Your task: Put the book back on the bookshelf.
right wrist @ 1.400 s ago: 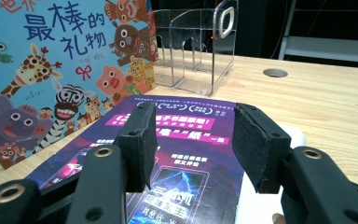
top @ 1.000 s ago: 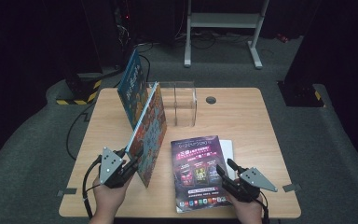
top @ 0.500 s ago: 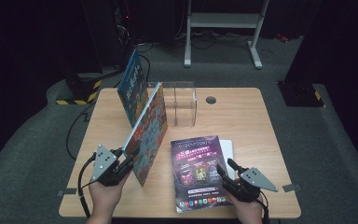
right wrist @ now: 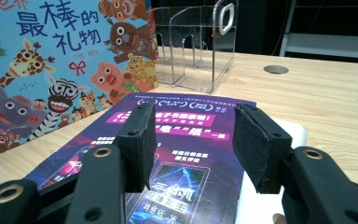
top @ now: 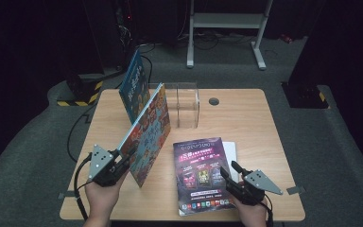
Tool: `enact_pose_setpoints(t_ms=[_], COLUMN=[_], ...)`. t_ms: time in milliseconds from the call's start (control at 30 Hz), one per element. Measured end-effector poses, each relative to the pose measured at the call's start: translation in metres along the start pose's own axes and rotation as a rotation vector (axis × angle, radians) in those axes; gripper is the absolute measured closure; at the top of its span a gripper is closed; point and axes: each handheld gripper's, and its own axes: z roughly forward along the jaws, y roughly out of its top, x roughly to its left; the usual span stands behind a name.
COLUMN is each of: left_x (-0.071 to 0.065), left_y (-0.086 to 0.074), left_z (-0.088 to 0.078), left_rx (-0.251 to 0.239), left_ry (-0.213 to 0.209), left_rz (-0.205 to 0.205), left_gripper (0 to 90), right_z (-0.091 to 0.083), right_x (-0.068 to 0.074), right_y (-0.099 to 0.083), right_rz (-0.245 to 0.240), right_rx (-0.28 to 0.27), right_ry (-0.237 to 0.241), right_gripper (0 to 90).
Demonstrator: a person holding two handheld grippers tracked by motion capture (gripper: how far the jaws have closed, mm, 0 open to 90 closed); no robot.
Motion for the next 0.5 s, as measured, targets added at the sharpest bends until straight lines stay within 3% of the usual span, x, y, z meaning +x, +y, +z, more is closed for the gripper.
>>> enact_pose_setpoints(t_ms=[100, 233, 500], left_x=[0.0023, 0.0052, 0.0071], left_y=[0.0016, 0.0010, 0.0005], left_z=[-0.0013, -0.0037, -0.0051], left_rx=[0.016, 0.015, 0.009], left_ry=[0.009, 0.014, -0.018], left_rz=[-0.016, -0.006, -0.010], left_gripper=[76.9, 78.1, 78.5], right_z=[0.0001, 0.0006, 0.0009], right_x=[-0.0014, -0.0007, -0.0001], right_y=[-0.0003, -0.0009, -0.0010], right_rz=[0.013, 0.007, 0.005], right_rx=[0.001, 0.002, 0.004], right_ry=[-0.001, 0.001, -0.002], right_gripper=[49.3, 49.3, 49.4])
